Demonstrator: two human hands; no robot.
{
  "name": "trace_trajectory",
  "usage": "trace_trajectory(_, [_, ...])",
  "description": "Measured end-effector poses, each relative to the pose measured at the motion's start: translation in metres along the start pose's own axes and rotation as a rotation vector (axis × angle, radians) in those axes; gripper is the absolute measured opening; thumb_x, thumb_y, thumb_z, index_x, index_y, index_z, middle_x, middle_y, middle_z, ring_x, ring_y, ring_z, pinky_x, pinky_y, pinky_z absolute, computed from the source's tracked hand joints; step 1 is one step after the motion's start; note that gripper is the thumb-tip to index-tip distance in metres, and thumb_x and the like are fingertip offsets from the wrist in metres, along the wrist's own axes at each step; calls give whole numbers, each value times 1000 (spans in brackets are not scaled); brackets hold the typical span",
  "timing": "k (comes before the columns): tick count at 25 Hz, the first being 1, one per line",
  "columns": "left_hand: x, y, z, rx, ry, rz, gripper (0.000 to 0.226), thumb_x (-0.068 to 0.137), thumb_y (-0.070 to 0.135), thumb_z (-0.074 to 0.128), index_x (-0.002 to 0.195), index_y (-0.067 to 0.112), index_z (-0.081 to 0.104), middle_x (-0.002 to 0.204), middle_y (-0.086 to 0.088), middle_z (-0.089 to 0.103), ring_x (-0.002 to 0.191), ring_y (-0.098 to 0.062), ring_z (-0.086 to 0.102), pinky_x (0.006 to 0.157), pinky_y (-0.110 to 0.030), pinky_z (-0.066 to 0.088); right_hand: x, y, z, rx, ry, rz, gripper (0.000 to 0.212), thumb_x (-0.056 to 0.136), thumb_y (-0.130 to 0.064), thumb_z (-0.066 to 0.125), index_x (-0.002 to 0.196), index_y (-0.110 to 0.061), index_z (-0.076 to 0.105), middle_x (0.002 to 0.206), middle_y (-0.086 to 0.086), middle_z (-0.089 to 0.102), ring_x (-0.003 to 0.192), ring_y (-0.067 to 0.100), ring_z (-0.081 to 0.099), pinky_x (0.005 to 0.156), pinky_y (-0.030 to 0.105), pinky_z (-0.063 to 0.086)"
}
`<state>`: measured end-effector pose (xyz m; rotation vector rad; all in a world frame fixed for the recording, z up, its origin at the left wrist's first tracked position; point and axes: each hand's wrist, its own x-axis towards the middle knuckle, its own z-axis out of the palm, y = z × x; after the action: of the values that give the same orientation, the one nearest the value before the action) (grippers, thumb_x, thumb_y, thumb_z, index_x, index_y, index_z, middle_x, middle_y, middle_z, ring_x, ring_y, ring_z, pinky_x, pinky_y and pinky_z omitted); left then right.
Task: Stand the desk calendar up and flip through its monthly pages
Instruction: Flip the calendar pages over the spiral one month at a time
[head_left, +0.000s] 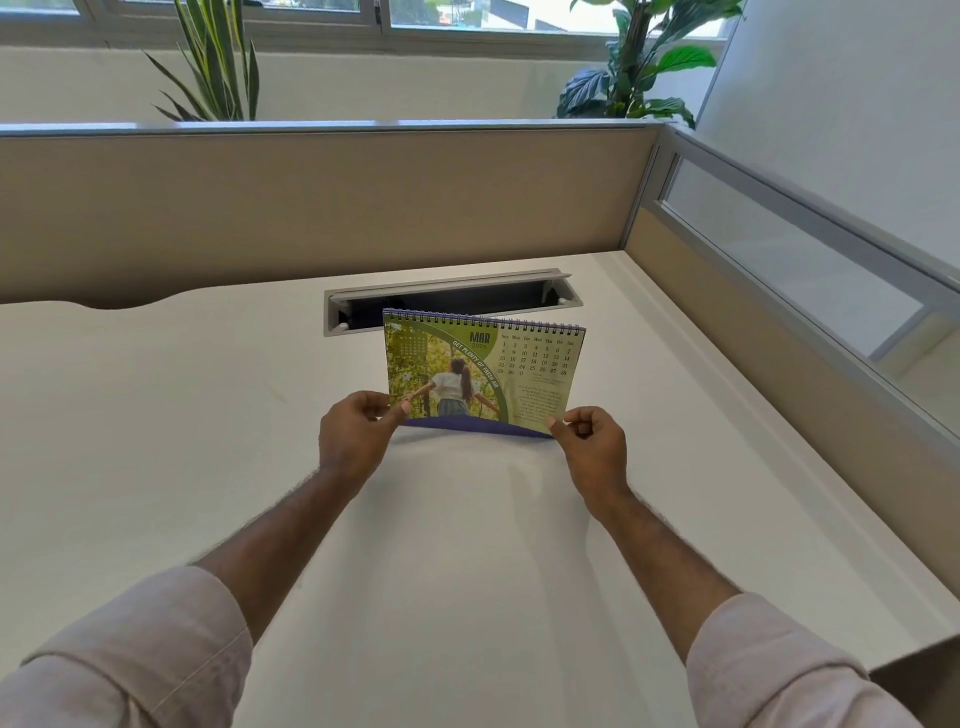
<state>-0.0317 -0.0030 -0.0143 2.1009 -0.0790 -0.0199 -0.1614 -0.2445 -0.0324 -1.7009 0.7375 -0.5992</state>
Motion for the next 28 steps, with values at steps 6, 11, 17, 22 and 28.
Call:
trace_trajectory(6, [-4,7,-10,-60,13,-12,27,76,32,83,75,8,71,72,-6,70,67,-19,61,58,-26,44,0,-6,-9,25,-50,12,29,79,-14,78,71,4,57,73,19,66,69,20,61,68,37,56])
trace_trajectory(11, [-8,11,-18,-80,31,6,25,78,28,82,87,5,78,75,-6,71,71,-21,64,62,-25,46,-8,-16,-12,19,-71,-6,12,82,-11,75,76,-2,70,81,9,75,83,28,73,77,34,61])
trace_trajectory(17, [-20,16,-27,-103,83,12,26,73,27,86,93,13,75,68,0,69,62,-8,63,55,-21,41,-19,-24,-14,-18,12,-27,24,73,-7,81,73,-21,62,67,9,68,66,24,67,72,38,60])
trace_trajectory(22, [-22,13,-35,-201,-53,12,18,80,25,80,87,10,73,74,-1,71,66,-11,62,59,-21,44,-23,-24,-16,27,-29,-1,8,78,-11,76,81,-10,69,83,11,74,82,29,71,79,42,61])
trace_trajectory(28, [-16,23,-47,-315,-124,77,15,88,24,72,80,11,73,79,-6,68,73,-15,60,67,-27,45,-30,-53,-28,226,-107,38,19,85,-14,69,98,0,69,110,16,72,90,20,68,60,11,50])
